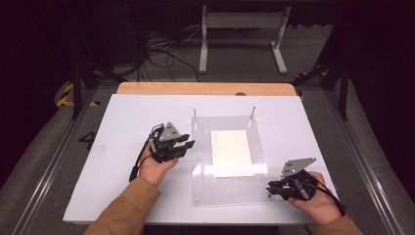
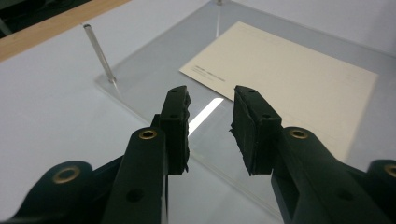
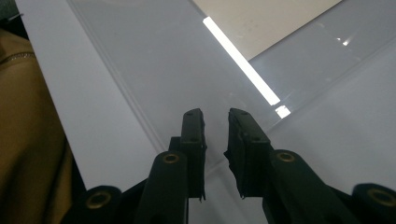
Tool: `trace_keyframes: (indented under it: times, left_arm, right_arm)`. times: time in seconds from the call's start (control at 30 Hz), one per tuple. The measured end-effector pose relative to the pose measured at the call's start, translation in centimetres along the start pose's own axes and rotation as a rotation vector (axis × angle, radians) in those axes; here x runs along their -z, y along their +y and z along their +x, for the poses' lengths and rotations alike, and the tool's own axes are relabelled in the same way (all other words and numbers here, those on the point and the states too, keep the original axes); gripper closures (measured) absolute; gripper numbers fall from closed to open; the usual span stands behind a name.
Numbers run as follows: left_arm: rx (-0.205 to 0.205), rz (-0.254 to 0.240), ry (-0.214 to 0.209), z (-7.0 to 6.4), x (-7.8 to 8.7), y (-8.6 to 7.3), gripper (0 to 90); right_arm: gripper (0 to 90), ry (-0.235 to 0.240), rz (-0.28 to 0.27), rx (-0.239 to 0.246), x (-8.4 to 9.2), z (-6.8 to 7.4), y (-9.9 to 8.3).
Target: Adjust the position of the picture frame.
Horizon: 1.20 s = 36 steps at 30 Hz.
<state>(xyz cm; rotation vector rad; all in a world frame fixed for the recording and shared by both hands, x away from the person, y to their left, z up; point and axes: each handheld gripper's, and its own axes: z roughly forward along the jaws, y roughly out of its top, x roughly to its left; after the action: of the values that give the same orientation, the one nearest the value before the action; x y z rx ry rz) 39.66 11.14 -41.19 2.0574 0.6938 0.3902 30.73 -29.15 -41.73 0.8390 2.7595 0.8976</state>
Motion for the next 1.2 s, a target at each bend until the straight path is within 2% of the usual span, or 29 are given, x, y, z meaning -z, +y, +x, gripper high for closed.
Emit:
trace_keyframes:
  times: [0.1,0.2,0.3,0.37,0.47,0.6,0.83,1.07,1.2]
  left_arm:
    - [0.012,-0.012,-0.026,-0.7,1.2,-1.0,65.5]
    - [0.028,-0.014,-0.033,-0.9,2.0,-2.3,64.8]
    - [0.053,-0.006,-0.033,-0.6,2.5,-3.2,64.4]
    - [0.070,-0.008,-0.036,-0.4,2.7,-3.6,64.1]
    - [0.080,-0.002,-0.038,-0.3,2.7,-4.0,63.7]
    - [0.086,0.001,-0.046,-0.3,2.7,-4.3,63.1]
    - [0.100,0.004,-0.053,-0.2,2.9,-4.9,62.8]
    - [0.102,0.009,-0.056,-0.3,3.1,-5.3,62.8]
    - [0.101,0.013,-0.063,-0.3,3.2,-5.5,62.7]
  right_arm:
    - [75.4,0.019,0.024,0.018,-0.1,0.6,-0.2]
    - [75.3,0.023,0.057,0.039,-0.8,1.0,-0.2]
    - [77.4,0.028,0.063,0.044,-1.2,1.1,-0.1]
    - [80.8,0.015,0.069,0.069,-1.2,1.2,-0.1]
    - [79.7,0.016,0.065,0.050,-0.9,0.8,-0.3]
    - [82.9,0.005,0.085,0.109,-1.1,1.3,-0.1]
    - [83.2,0.002,0.093,0.139,-1.1,1.7,0.0]
    - [83.2,0.040,0.118,0.193,-1.2,3.4,0.1]
    - [83.2,0.048,0.128,0.210,-1.2,3.7,0.1]
